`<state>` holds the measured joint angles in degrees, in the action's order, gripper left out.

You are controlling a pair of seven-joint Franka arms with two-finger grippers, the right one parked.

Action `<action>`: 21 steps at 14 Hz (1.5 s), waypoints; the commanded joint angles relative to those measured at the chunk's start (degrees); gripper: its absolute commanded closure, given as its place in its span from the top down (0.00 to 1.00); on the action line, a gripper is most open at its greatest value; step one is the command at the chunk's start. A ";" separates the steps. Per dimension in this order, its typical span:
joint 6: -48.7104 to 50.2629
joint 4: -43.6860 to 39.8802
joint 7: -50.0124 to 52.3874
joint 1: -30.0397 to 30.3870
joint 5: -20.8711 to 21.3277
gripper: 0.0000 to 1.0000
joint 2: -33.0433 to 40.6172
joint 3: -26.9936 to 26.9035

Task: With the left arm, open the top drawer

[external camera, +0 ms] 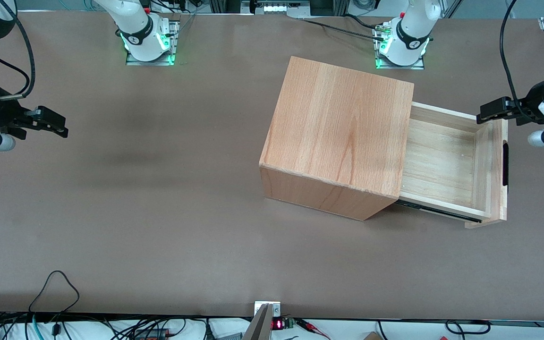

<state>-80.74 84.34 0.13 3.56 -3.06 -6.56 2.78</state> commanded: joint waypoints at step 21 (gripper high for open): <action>-5.75 9.08 -0.92 0.22 1.56 1.00 6.03 1.70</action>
<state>-85.39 91.13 0.61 3.69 -3.05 -2.46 4.42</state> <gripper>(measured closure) 0.000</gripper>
